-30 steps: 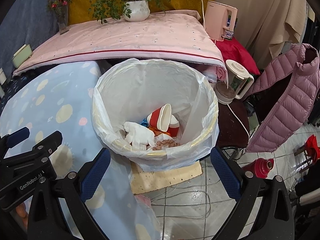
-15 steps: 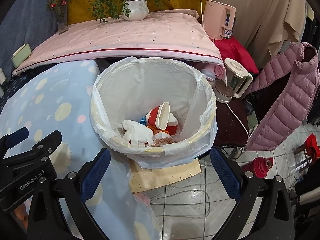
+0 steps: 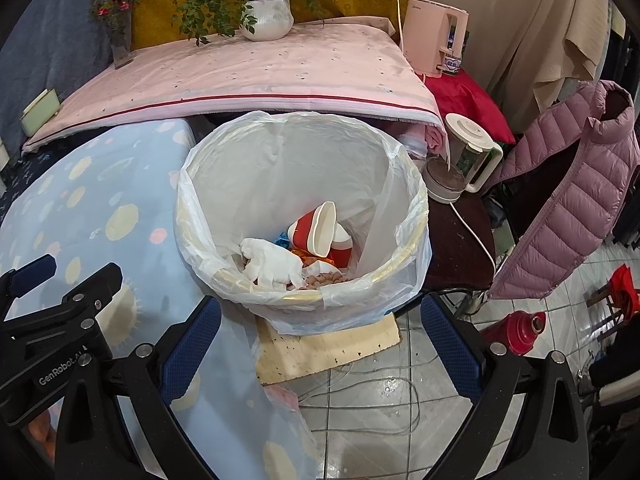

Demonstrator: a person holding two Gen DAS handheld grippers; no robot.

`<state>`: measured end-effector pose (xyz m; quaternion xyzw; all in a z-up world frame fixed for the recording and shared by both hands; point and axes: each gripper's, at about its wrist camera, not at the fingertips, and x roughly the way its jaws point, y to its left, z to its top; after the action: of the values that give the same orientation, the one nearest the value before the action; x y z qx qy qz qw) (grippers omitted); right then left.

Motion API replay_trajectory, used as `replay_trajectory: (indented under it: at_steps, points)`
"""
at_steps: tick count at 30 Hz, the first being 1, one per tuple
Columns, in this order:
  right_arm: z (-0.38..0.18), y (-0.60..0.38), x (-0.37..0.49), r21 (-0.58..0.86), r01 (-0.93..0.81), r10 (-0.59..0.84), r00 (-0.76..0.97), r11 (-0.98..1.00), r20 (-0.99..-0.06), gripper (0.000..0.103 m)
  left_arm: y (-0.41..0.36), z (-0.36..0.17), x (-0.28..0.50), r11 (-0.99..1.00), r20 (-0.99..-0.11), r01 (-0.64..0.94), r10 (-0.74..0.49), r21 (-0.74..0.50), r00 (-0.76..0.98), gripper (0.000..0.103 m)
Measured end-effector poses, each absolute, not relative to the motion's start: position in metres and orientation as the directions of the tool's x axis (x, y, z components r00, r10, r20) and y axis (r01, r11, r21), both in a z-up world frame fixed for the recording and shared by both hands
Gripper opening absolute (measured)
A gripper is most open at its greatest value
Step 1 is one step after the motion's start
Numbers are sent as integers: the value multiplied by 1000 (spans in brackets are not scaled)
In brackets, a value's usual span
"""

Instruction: Collect trash

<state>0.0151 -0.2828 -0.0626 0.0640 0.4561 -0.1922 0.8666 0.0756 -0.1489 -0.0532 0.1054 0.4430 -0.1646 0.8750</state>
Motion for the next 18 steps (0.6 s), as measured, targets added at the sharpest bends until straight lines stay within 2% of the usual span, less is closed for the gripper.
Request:
replay_trajectory:
  at_steps: [18]
  points:
    - [-63, -283, 15, -64, 392, -275, 510, 918, -815, 96, -151, -53, 74, 920, -808, 390, -196, 45, 555, 83]
